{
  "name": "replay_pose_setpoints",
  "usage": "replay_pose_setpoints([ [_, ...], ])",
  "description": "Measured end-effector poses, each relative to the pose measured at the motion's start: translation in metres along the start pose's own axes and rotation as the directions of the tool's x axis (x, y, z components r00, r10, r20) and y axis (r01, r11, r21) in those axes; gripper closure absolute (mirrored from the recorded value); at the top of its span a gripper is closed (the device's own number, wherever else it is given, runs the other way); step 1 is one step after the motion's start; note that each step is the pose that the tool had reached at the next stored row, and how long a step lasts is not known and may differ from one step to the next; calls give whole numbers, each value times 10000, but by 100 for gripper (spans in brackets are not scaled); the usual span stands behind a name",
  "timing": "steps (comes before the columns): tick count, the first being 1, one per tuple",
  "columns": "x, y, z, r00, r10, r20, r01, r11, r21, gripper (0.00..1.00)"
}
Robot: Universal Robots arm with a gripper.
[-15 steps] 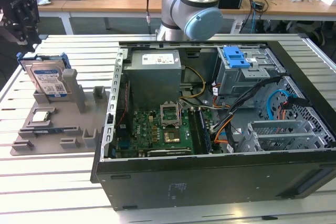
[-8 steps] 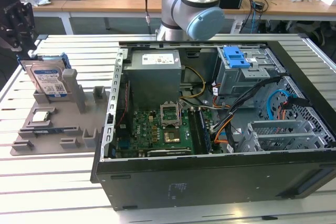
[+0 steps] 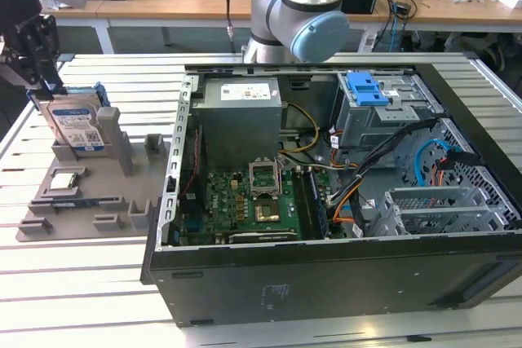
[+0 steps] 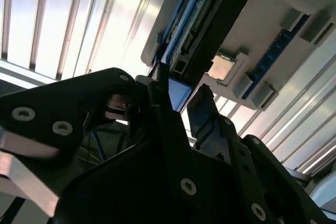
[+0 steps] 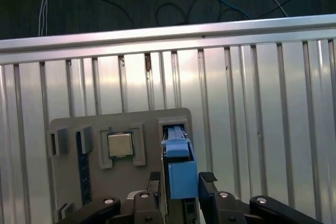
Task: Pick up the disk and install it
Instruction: 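Pick up the disk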
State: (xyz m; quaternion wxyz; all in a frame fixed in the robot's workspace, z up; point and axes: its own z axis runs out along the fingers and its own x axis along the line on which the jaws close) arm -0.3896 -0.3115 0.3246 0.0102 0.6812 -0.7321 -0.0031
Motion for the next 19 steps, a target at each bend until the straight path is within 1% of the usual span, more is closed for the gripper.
replay_pose_setpoints([
  [2, -1, -3, 63, 9999, -138, -2, 138, 9999, -1, 58],
  [7, -2, -5, 159, 9995, -328, -1, 328, 9995, 0, 58],
  [9, -2, -5, 200, 9991, -433, 28, 433, 9991, 1, 58],
  [10, 5, -6, 226, 9984, -559, 76, 559, 9984, -1, 58],
  [11, 9, -7, 238, 9981, -616, 103, 616, 9981, 1, 58],
  [13, 16, -8, 255, 9975, -695, 131, 695, 9976, 2, 58],
  [15, 19, -8, 287, 9969, -774, 150, 774, 9970, 2, 58],
  [19, 19, -8, 335, 9966, -806, 155, 806, 9967, 3, 58],
])
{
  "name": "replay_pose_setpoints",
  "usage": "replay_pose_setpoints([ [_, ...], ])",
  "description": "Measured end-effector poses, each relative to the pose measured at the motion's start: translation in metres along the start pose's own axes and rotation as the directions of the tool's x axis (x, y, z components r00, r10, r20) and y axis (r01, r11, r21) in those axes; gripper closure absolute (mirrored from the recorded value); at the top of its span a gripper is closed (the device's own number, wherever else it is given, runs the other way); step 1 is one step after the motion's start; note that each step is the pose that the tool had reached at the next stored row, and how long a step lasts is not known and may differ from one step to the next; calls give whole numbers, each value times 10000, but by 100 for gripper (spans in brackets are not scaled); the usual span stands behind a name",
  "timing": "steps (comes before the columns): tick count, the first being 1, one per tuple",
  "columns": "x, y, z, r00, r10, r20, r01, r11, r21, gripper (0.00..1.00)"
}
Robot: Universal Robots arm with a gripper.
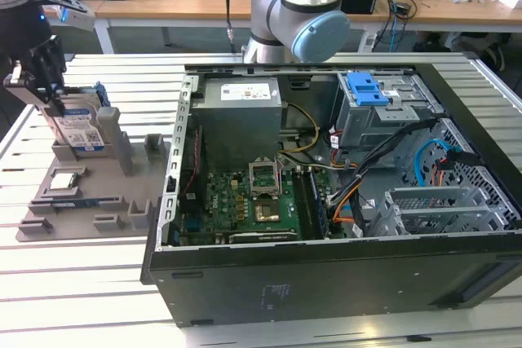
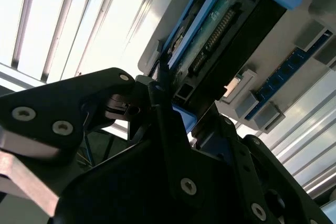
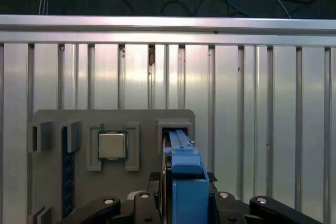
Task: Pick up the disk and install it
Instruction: 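Pick up the disk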
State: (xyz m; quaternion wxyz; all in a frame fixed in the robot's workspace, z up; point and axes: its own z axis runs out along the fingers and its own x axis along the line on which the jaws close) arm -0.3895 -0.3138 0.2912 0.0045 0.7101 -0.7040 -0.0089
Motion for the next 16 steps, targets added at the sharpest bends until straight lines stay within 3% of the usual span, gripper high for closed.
replay_pose_setpoints([
  [16, 0, -1, 34, 10000, 0, 0, 0, 10000, -1, 58],
])
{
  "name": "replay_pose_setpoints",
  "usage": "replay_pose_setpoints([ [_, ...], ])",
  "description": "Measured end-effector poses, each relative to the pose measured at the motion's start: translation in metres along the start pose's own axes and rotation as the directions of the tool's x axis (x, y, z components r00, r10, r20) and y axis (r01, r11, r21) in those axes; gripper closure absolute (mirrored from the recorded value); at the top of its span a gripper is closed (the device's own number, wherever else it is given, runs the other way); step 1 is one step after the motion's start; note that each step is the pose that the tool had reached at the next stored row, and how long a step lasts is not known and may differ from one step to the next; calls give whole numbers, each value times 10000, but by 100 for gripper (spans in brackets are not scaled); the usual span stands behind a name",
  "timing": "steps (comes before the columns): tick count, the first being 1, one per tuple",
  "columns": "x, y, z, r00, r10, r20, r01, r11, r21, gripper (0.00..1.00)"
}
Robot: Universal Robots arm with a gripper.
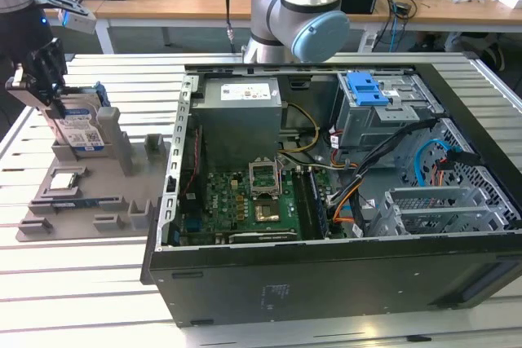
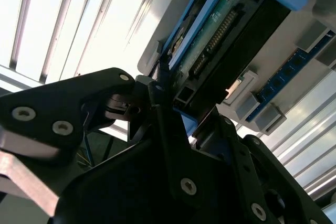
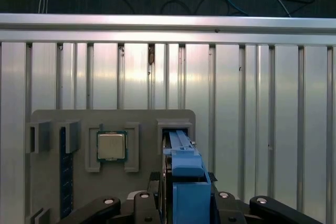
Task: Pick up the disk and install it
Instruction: 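Pick up the disk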
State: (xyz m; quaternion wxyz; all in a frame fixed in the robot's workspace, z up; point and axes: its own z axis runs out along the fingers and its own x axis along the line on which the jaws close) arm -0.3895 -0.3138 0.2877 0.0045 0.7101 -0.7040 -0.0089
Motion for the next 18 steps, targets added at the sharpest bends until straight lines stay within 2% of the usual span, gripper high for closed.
replay_pose_setpoints([
  [2, 0, 0, 1, 10000, 0, -1, 0, 10000, 0, 64],
  [18, 0, 0, 10, 10000, 0, 0, 0, 10000, 0, 64],
])
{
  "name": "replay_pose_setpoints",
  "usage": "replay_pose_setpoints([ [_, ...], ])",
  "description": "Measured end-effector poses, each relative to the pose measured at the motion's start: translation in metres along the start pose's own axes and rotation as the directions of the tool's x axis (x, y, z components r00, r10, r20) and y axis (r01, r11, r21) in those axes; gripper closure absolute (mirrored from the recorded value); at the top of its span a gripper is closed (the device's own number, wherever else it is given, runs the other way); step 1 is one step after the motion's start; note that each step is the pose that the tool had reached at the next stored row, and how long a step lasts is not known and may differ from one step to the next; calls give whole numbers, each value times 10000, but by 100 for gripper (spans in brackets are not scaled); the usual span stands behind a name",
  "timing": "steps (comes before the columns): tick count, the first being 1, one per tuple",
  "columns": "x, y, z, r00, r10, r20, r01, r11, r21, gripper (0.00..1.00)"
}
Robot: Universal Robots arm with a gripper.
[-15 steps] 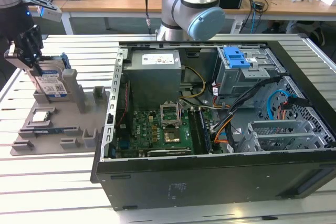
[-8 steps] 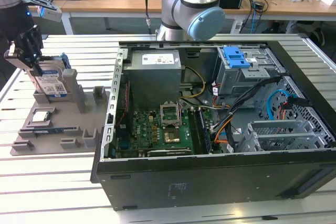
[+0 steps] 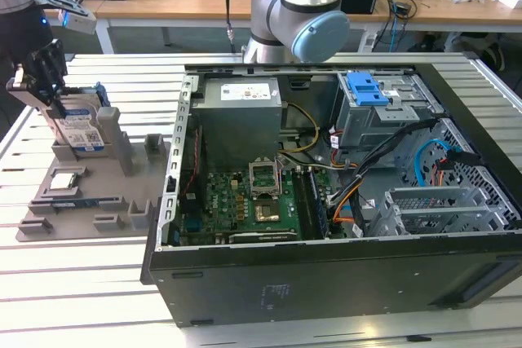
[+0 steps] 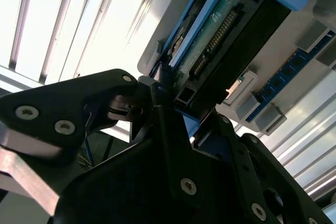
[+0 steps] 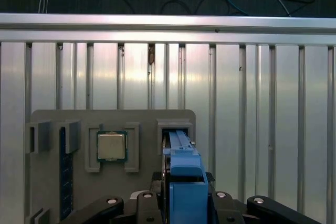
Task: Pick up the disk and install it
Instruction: 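Pick up the disk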
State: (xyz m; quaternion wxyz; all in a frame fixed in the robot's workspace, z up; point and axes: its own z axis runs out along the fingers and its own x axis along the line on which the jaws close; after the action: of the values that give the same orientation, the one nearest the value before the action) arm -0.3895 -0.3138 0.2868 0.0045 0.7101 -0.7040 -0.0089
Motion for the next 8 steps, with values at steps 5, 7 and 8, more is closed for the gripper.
replay_pose_setpoints([
  [5, 0, 0, 2, 10000, 0, -1, 0, 10000, -1, 64],
  [7, 0, 0, 3, 10000, 0, -1, 0, 10000, 0, 64],
  [8, 0, 0, 3, 10000, 0, -1, 0, 10000, -1, 64],
])
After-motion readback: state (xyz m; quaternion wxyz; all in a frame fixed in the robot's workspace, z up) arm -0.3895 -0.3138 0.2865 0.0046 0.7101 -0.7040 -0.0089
